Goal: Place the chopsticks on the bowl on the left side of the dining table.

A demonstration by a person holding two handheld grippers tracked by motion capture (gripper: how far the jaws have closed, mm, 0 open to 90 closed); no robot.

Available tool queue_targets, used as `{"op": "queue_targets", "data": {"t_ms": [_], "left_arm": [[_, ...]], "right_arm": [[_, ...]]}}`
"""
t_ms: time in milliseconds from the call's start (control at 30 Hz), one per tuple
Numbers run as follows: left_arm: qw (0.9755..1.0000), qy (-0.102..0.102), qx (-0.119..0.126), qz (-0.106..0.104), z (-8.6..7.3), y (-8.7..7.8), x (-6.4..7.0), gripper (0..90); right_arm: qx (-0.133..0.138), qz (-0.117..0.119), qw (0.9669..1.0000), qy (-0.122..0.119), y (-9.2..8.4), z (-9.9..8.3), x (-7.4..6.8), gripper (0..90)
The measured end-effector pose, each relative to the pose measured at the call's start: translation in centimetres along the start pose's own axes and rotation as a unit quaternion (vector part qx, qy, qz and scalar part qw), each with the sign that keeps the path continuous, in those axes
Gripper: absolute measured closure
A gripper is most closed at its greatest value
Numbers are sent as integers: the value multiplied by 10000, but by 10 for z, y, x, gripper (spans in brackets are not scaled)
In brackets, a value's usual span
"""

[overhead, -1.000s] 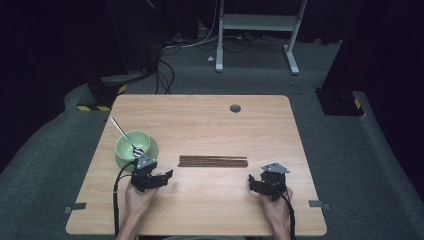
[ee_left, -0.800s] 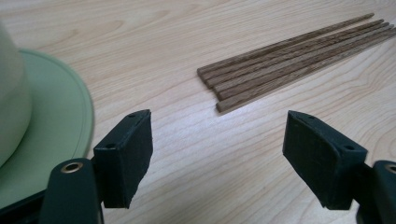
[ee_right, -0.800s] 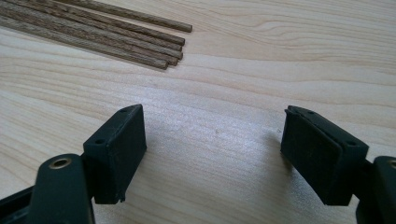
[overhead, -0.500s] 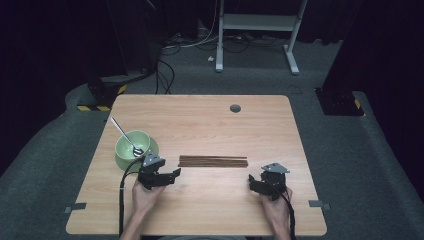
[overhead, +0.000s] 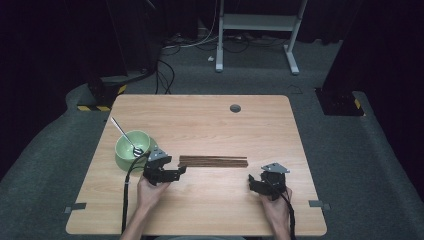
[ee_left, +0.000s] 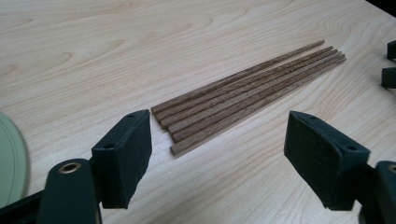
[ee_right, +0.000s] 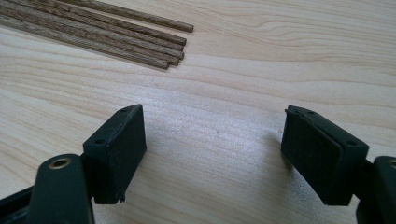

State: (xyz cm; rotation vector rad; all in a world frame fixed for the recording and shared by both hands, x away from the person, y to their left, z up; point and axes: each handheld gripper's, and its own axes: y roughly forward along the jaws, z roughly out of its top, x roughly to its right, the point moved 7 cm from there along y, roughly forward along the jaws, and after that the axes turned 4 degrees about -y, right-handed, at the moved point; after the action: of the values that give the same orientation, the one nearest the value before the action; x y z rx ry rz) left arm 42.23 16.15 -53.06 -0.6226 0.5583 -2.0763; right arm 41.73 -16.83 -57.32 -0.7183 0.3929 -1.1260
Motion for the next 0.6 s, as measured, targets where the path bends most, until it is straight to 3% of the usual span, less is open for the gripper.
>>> {"op": "queue_targets", "data": {"t_ms": [400, 600], "left_arm": [[9997, 194, -74, -104, 20, 8, 14, 237], [9993, 301, -168, -151, 28, 22, 21, 241]], "right_arm": [[-1, -1, 10000, -2, 0, 0, 0, 215], [0, -1, 10000, -2, 0, 0, 0, 215]]}}
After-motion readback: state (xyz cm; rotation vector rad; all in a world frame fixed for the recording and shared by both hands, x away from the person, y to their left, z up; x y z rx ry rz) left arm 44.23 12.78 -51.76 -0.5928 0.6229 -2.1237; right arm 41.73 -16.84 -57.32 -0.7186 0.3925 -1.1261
